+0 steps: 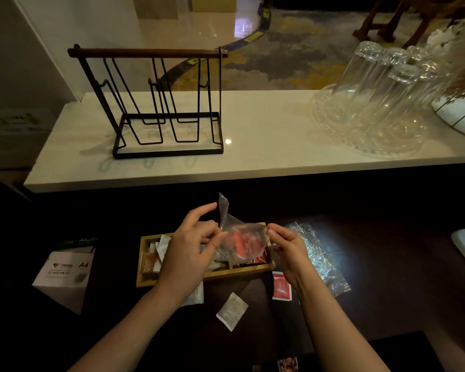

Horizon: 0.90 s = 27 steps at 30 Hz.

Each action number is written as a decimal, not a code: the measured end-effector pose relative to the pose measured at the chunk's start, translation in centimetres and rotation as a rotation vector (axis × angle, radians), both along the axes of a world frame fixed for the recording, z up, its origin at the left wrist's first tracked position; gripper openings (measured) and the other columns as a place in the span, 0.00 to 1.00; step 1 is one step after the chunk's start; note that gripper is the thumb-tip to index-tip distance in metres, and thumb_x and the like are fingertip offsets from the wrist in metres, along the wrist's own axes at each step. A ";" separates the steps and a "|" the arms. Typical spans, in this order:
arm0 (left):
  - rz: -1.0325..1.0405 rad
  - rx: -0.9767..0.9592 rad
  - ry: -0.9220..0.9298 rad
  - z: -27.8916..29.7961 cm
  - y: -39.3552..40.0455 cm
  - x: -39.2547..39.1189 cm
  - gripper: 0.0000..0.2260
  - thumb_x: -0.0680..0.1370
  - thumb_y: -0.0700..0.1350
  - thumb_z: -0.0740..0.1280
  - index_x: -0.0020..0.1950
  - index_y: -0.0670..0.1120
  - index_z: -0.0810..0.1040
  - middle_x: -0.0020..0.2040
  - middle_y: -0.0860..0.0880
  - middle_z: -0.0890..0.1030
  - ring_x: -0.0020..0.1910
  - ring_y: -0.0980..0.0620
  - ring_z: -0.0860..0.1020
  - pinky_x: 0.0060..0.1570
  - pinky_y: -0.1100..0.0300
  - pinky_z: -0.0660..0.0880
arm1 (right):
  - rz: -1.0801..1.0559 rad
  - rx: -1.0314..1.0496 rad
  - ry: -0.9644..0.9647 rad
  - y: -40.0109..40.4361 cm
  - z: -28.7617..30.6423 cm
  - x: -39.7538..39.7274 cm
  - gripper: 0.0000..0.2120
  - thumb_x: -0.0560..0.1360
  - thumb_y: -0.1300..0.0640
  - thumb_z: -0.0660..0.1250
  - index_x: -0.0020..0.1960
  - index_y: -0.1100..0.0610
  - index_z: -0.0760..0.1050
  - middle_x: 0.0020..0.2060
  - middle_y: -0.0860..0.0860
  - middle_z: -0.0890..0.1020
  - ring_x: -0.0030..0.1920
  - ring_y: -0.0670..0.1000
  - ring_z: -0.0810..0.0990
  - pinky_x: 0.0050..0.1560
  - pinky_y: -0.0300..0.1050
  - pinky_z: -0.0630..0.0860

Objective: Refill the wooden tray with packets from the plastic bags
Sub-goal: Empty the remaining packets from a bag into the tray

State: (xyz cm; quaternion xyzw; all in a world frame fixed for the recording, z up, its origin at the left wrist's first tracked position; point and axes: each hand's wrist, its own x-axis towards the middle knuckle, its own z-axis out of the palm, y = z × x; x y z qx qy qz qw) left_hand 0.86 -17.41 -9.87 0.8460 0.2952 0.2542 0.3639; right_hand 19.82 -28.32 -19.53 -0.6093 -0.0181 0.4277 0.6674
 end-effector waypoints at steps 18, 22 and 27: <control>0.151 0.024 0.092 0.8 0.5 -0.9 0.09 0.72 0.45 0.71 0.33 0.46 0.77 0.57 0.53 0.77 0.54 0.58 0.76 0.43 0.68 0.74 | -0.026 0.057 0.046 -0.1 -0.2 -0.5 0.08 0.73 0.67 0.67 0.45 0.57 0.82 0.39 0.53 0.85 0.40 0.52 0.81 0.41 0.47 0.78; 0.168 -0.004 0.094 1.0 0.3 -1.0 0.09 0.72 0.45 0.71 0.33 0.46 0.79 0.54 0.54 0.78 0.48 0.55 0.78 0.42 0.63 0.76 | 0.017 0.069 0.020 -0.3 -0.1 -0.6 0.07 0.73 0.66 0.66 0.48 0.60 0.81 0.38 0.53 0.85 0.36 0.50 0.83 0.36 0.43 0.79; 0.190 -0.017 0.116 1.1 0.7 -1.1 0.09 0.73 0.47 0.70 0.34 0.46 0.81 0.53 0.55 0.78 0.48 0.55 0.78 0.46 0.55 0.78 | 0.053 0.084 0.045 -0.5 -0.1 -0.7 0.08 0.72 0.65 0.67 0.50 0.60 0.81 0.39 0.54 0.85 0.36 0.51 0.82 0.34 0.41 0.77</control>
